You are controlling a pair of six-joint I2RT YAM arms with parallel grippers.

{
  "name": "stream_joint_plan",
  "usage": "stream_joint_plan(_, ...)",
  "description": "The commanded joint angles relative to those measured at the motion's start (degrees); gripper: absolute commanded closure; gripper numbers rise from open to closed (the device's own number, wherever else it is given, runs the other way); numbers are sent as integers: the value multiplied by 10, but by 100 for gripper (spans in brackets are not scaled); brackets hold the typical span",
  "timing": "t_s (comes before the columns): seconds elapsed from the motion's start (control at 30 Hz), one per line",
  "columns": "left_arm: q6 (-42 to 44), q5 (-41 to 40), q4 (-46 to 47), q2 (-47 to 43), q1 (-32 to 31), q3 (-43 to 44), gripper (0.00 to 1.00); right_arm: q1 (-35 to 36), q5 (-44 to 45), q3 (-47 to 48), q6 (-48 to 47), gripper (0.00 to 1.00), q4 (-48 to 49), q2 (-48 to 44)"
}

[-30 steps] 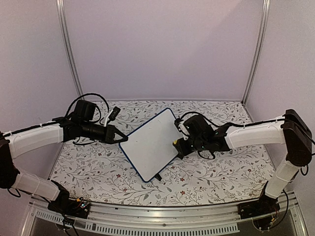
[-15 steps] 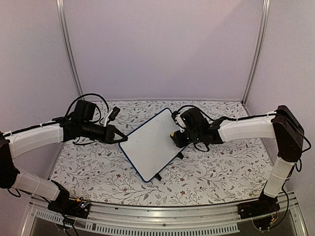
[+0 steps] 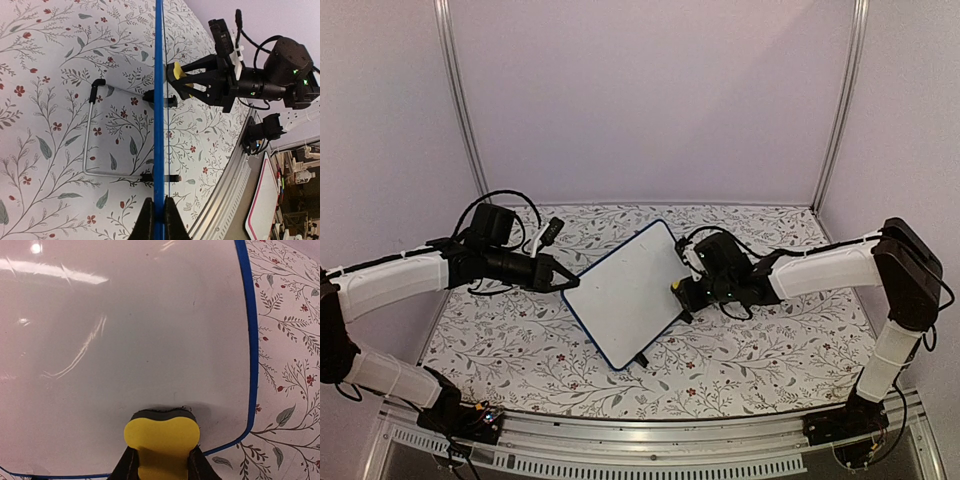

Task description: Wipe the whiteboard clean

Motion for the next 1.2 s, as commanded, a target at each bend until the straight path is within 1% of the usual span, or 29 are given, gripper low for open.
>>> stream_joint_plan(0.0,15,20,21,-8,-1,0,100,-2,-32,-28,8,82,-32,3)
stream_joint_plan(0.13,15,20,21,-8,-1,0,100,2,-48,-37,8,82,-29,-6)
stream_joint_plan(0.5,15,21,21,-8,-2,1,100,19,-25,-30,3,82,-57,-17)
stream_joint_plan(0.77,14,21,21,-7,-1,0,100,17,14,-4,1,81,-50,-68)
stream_joint_plan(1.03,14,20,21,-10,-2,-1,100,3,-12,48,-10,81,-46,-27)
stream_joint_plan(1.17,15,20,21,-11,-1,-1,100,3,-27,50,-7,81,-41,-2)
